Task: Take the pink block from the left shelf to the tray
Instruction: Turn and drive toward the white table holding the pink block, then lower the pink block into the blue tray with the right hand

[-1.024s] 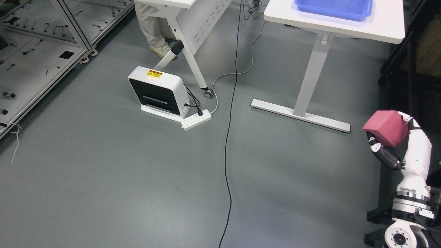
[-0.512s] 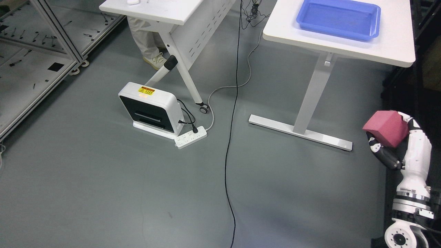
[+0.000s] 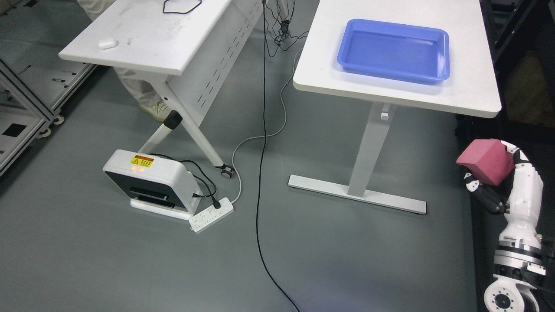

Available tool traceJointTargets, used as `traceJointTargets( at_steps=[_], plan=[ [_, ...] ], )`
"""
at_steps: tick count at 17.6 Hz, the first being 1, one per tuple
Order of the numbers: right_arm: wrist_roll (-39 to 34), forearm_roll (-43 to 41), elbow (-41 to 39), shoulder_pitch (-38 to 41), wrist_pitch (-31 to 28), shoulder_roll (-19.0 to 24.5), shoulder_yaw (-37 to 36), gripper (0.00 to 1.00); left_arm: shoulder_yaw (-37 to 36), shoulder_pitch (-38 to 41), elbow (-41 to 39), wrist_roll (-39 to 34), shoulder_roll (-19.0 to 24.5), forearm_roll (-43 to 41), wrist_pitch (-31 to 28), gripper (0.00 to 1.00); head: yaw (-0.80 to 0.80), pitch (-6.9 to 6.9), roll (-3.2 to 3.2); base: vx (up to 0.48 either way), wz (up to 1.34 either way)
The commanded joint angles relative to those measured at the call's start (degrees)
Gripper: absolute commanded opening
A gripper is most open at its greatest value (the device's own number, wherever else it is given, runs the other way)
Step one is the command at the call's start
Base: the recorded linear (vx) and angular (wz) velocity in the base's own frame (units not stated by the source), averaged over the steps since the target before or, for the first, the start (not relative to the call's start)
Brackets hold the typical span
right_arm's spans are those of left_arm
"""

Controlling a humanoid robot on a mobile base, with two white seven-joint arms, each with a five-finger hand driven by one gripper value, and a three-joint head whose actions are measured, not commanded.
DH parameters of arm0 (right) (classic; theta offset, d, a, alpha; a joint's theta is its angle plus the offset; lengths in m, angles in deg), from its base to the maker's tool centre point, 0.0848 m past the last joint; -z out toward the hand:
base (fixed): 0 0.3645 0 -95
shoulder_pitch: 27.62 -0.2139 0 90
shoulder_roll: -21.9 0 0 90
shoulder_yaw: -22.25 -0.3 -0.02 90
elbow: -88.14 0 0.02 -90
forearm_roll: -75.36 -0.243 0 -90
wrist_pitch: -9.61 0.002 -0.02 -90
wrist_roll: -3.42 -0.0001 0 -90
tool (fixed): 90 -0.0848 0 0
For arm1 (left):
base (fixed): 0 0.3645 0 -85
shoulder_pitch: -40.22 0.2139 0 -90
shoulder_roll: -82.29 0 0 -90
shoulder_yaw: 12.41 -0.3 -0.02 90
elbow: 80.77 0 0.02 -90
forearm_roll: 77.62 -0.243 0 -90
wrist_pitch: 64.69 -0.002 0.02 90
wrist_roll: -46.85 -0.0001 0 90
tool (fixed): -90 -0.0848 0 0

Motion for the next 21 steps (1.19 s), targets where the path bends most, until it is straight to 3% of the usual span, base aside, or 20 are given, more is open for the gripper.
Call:
traceJointTargets(
  at_steps=[1,16,21],
  plan=[
    [-0.03,0.0,0.08,0.0,-0.03,-1.0,-0.04,0.04,0.0,0.54,0.0,-0.04,1.0,-0.09,0.04,1.0,0.0,0.0,0.0,0.381,-0.17],
    [-0.73,0.0,0.08,0.44,-0.03,-1.06,0.05,0.06,0.0,0.54,0.0,-0.04,1.0,-0.09,0.04,1.0,0.0,0.0,0.0,0.359,0.09],
    [-4.67,0.09,0.43,1.05,-0.21,-1.23,1.8,0.07,0.0,0.54,0.0,-0.04,1.0,-0.09,0.04,1.0,0.0,0.0,0.0,0.234,0.06]
  ],
)
